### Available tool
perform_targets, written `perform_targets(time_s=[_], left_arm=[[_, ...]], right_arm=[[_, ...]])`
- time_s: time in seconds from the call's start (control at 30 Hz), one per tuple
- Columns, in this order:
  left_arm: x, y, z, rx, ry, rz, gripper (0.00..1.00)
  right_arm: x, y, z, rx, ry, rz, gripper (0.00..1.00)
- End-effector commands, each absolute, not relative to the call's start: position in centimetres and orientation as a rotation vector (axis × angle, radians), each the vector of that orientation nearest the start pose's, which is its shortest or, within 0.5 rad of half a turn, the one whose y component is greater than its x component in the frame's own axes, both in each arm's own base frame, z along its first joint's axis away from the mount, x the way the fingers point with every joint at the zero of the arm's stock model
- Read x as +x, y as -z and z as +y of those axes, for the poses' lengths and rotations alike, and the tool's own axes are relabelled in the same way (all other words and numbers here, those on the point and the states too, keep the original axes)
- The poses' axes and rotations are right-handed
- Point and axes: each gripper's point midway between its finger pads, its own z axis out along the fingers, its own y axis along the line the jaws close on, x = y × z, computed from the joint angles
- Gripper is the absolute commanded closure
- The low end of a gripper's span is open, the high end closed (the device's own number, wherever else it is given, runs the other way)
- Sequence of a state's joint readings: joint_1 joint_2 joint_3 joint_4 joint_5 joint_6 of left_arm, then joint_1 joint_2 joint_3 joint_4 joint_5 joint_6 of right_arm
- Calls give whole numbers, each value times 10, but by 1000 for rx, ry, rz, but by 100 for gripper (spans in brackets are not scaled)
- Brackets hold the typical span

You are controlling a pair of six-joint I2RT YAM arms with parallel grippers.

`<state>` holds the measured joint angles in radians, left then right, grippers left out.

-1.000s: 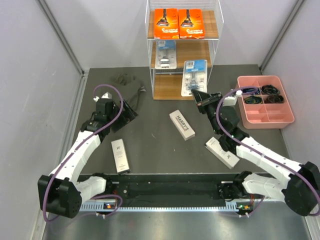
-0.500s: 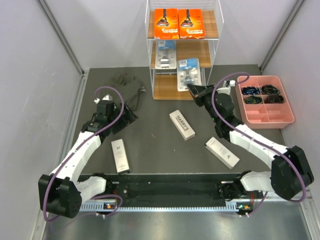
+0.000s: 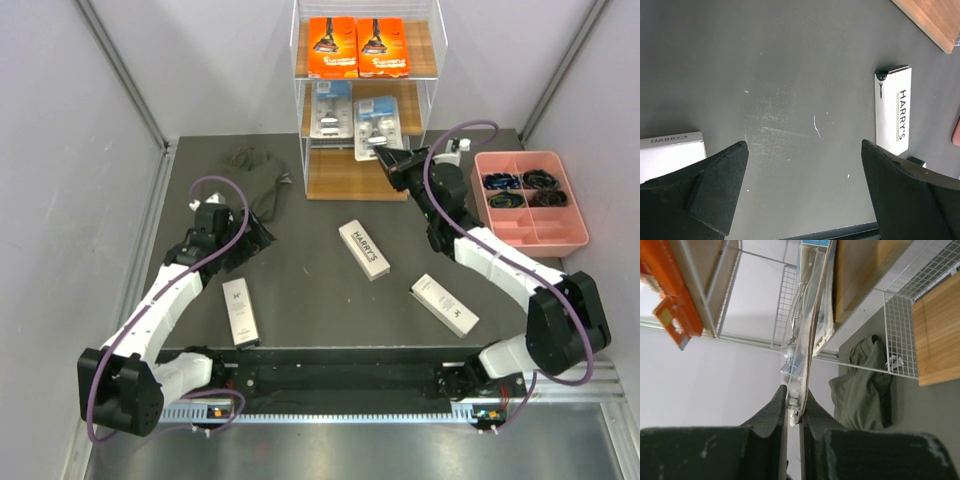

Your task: Place and organize the shaving razors onto the shelf

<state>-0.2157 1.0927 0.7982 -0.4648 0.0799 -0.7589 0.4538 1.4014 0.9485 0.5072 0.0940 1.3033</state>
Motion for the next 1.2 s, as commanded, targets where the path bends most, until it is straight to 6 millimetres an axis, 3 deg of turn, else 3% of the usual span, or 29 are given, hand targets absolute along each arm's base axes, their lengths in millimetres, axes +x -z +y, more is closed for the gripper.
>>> perform_targets(time_s=[0.0, 0.37, 0.87, 1.17], left_arm=[[293, -151, -101, -598, 545, 2280, 1], [292, -157, -102, -596, 557, 2270, 1], [290, -156, -103, -590, 574, 2268, 1], [288, -154, -107, -586, 599, 2271, 1]], right_arm=[[426, -350, 229, 744, -1358, 1438, 100], [446, -349, 227, 751, -1330, 1477, 100], [485, -329, 234, 784, -1305, 1565, 100], [503, -330, 233, 824, -1303, 1552, 100]])
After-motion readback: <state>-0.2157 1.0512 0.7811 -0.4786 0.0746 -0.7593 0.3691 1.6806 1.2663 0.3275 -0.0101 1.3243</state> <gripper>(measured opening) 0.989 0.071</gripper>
